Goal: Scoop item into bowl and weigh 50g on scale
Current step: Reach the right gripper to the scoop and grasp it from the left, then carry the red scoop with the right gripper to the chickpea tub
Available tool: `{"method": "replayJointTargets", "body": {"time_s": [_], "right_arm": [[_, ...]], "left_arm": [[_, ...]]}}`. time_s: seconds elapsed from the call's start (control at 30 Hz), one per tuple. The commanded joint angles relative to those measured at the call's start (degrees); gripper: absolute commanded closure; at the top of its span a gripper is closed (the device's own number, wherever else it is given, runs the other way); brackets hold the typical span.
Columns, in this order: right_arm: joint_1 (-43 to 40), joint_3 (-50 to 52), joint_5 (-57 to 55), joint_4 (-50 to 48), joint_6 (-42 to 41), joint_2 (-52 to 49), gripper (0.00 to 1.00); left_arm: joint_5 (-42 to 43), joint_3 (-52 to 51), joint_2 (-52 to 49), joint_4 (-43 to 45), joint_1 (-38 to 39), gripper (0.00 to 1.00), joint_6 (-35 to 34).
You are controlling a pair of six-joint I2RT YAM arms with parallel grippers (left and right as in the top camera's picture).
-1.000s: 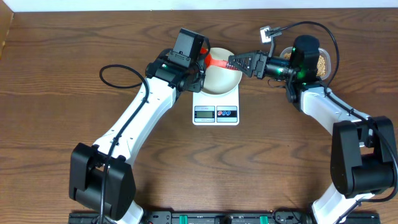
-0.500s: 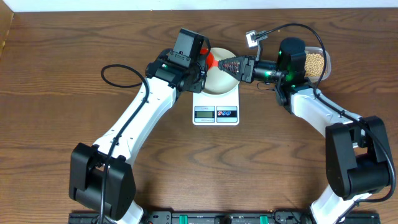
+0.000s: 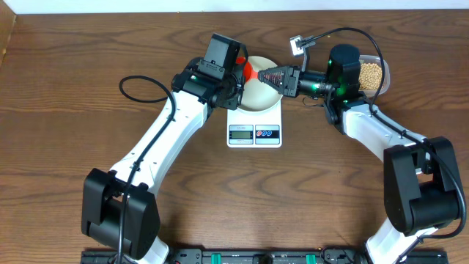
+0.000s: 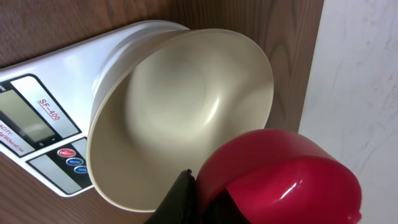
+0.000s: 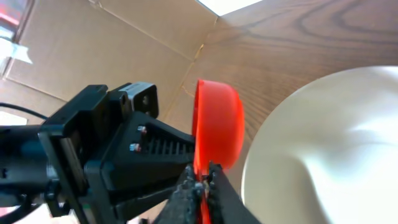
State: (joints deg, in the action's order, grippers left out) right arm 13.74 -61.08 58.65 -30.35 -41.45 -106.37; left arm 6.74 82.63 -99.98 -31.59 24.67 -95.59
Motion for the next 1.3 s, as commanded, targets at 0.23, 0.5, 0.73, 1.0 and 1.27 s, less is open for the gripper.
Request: {"method": "replayJointTargets", "body": {"time_s": [0.23,0.5,0.73,1.0,1.27], "right_arm": [[-0.61,-1.05,-0.26,0.07,0.11,-0.11,0.99],[-3.26,-1.05,0.07,-0.11,-0.87,-0.09,0.99],[-7.37,-1.11,1.36,-0.11,-1.4,-0.02,0.99],[-14.19,-1.97,5.07,-0.11,-2.69,0.11,0.98],[-17.55,-5.07,7.48,4.9,-1.9,3.87,0.98]], "left_arm": [[0.13,-0.07,0.55,-3.21,0.17,0.33,1.05],[0.15,-0.04,0.55,-0.28,-0.22,0.29,13.4],[0.35,0.02,2.23,5.03,-0.22,0.29,41.2],[0.35,0.0,8.41,1.64,-0.2,0.29,65.22],[0.33,0.0,10.62,-9.6,-0.22,0.29,68.83]]}}
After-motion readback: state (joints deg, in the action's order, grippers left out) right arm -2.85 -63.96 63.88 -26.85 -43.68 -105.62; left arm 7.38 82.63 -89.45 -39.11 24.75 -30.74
